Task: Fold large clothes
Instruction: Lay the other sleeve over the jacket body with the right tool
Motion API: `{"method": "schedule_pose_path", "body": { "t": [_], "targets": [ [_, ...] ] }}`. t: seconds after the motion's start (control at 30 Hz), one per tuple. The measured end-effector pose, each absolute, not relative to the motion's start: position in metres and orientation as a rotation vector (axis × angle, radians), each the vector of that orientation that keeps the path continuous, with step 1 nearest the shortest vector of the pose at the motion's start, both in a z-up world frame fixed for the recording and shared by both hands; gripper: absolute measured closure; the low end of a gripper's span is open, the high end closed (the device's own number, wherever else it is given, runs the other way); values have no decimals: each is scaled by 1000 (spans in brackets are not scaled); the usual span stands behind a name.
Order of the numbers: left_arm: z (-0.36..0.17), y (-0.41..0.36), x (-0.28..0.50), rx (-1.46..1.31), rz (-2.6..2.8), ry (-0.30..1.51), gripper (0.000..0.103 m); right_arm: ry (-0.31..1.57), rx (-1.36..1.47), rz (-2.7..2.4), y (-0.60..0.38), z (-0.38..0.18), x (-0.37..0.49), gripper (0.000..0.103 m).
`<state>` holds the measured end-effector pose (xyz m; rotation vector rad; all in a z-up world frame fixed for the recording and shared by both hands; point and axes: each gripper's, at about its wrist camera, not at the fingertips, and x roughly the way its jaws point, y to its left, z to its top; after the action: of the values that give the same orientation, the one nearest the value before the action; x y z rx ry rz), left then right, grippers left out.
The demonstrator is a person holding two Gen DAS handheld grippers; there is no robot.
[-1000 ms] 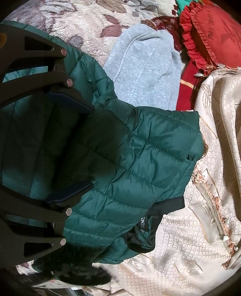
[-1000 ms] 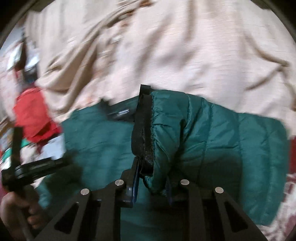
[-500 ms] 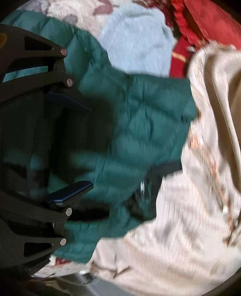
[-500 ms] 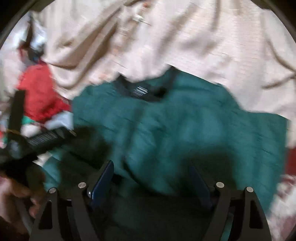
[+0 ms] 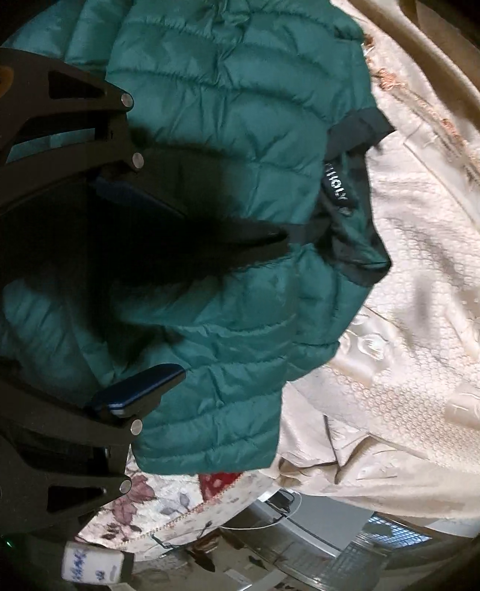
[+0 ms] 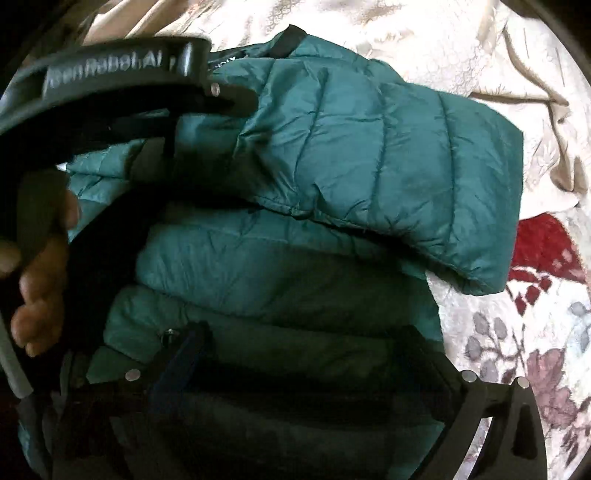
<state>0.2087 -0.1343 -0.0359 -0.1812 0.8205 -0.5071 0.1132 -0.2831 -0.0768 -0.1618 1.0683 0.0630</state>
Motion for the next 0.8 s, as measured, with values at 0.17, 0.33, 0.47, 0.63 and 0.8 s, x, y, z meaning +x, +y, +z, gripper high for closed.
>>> {"method": "schedule_pose_path", "body": {
  "t": [0.17, 0.33, 0.47, 0.63, 0.8],
  "targets": [
    [-41, -134, 207, -178, -526, 839, 88, 1057, -197, 54, -279, -77, 118, 0],
    [-34, -134, 198, -167, -535, 809, 90, 1054, -201, 50, -280, -81, 118, 0],
    [-19, -120, 195, -186, -493, 762, 94, 1056, -194, 53, -277, -83, 117, 0],
    [2, -81, 191, -264, -479, 709, 95, 1043, -220, 47, -273, -84, 119, 0],
    [5, -42, 195, -324, -366, 696, 95, 1041, -226, 46, -272, -85, 120, 0]
  ]
}}
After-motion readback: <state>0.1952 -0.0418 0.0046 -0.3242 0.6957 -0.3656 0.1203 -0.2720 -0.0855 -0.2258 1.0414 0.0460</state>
